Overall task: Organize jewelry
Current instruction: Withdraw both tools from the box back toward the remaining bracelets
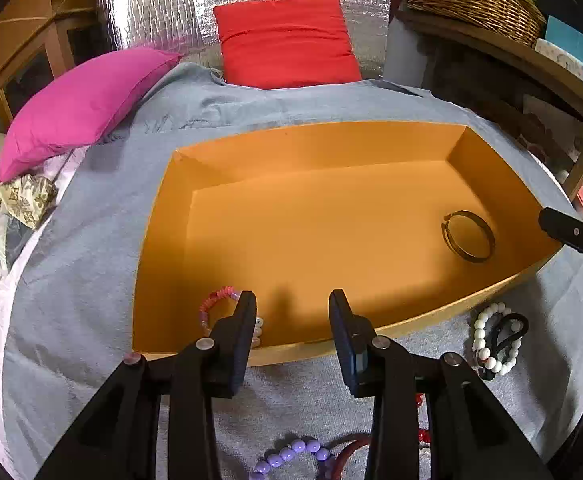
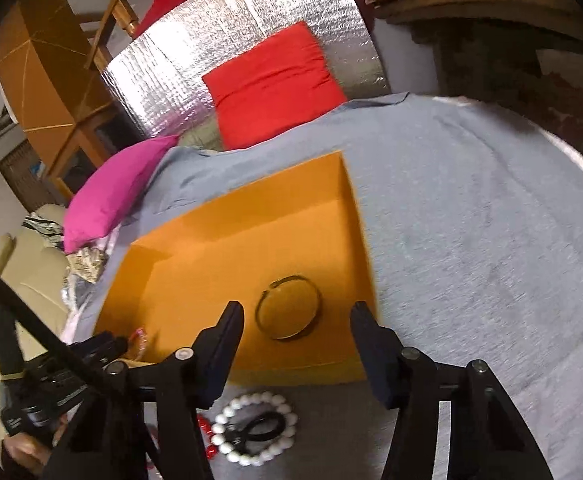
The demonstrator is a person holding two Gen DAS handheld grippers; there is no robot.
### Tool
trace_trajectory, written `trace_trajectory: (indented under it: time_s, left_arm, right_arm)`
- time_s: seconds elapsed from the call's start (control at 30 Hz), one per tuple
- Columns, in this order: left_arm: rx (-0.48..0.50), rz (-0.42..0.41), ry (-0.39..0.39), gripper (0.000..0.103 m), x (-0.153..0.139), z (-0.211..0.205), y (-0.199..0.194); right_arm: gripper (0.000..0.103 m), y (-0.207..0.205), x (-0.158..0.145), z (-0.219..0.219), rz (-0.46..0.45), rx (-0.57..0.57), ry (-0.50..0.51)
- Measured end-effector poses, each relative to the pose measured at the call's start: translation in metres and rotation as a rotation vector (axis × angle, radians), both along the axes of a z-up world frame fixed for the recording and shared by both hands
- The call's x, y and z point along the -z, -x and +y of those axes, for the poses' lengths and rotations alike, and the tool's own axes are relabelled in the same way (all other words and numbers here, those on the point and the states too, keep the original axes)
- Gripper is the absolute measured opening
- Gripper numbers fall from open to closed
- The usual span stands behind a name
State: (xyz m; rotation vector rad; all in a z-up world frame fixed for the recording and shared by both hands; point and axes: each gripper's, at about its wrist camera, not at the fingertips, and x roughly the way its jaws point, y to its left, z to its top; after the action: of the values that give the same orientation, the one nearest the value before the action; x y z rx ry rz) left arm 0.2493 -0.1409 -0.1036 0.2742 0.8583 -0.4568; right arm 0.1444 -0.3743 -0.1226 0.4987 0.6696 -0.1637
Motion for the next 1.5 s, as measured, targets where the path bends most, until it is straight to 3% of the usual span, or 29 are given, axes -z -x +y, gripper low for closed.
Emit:
trace_trajectory:
  time_s: [0.2, 0.27, 0.47, 0.77, 0.93, 1.5]
  left_arm:
    - [-0.037, -0.018, 0.010, 0.040, -0.009, 0.008, 0.005]
    - [-0.062, -0.054, 0.011, 0.053, -0.016, 0.013, 0.010]
    - [-0.154, -0.205, 0.058, 0.072, -0.048, 0.036, 0.048]
    - [-0.188, -0.252, -0.021, 0.074, -0.044, 0.054, 0.105]
    - [-0.182, -0.238, -0.037, 0.075, -0.036, 0.060, 0.114]
    - [-0.162, -0.181, -0.093, 0.075, -0.014, 0.066, 0.104]
  right_arm:
    - [0.060, 0.005, -0.008, 0.001, -0.030, -0.006, 0.021]
    - [0.060, 0.011, -0.017, 0.006, -0.065, -0.015, 0.046]
    - [0.069, 0.033, -0.038, 0.026, -0.136, -0.046, 0.071]
    - [0.069, 0.081, -0.042, 0.060, -0.130, -0.073, 0.084]
    - [0.069, 0.099, -0.032, 0.071, -0.100, -0.089, 0.082]
    - [0.069, 0.067, -0.003, 0.083, 0.004, -0.152, 0.021]
